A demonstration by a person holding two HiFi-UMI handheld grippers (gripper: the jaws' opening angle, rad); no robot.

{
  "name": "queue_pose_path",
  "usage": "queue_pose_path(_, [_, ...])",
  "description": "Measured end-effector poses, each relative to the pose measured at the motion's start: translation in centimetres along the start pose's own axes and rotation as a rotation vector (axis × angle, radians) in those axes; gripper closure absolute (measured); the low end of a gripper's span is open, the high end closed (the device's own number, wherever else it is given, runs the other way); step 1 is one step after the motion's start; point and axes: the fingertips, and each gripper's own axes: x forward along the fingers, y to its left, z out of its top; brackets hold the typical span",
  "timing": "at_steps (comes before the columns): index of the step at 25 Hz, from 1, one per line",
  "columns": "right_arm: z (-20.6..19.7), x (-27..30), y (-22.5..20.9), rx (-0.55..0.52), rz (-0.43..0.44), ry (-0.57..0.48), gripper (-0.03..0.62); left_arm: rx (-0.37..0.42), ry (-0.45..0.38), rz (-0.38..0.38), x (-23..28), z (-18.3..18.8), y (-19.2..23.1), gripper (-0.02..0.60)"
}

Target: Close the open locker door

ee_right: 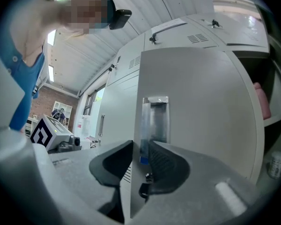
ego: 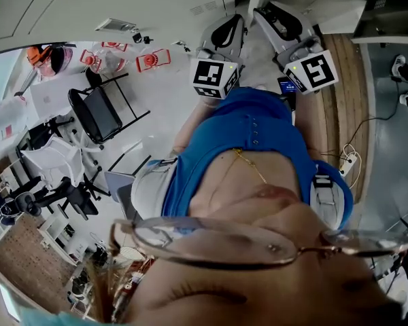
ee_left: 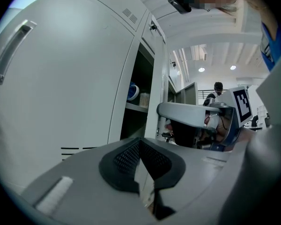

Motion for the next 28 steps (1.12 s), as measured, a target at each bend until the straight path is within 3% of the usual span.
queue_pose_path(28, [-0.4, 4.3, -1.6, -0.006, -0.059, -0.013, 0.5, -0.008, 0.019, -0.105, 2.3, -0.2, 3.3, 0.581])
